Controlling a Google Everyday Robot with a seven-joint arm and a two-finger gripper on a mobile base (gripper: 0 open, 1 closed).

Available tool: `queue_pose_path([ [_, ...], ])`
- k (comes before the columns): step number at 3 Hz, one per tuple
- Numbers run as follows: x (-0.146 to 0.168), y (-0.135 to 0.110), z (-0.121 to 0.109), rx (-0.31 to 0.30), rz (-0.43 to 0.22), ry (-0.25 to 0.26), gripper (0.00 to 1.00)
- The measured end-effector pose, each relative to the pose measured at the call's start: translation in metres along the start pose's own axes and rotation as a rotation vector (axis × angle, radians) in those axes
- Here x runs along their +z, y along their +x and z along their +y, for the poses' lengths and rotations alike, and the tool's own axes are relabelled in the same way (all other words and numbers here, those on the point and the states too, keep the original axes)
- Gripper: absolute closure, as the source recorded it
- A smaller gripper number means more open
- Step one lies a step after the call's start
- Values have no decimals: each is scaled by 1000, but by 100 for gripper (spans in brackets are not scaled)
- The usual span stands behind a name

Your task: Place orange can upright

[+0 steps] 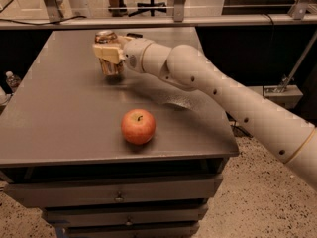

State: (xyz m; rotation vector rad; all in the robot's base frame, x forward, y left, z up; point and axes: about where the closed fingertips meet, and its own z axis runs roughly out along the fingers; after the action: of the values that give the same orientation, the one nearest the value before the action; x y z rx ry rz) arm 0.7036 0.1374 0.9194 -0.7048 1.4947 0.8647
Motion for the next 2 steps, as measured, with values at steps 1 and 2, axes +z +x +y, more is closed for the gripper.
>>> queue_pose_path([
  [1,0,0,-1,-11,-40,-6,100],
  [2,1,-1,-1,-25,-41,-16,100],
])
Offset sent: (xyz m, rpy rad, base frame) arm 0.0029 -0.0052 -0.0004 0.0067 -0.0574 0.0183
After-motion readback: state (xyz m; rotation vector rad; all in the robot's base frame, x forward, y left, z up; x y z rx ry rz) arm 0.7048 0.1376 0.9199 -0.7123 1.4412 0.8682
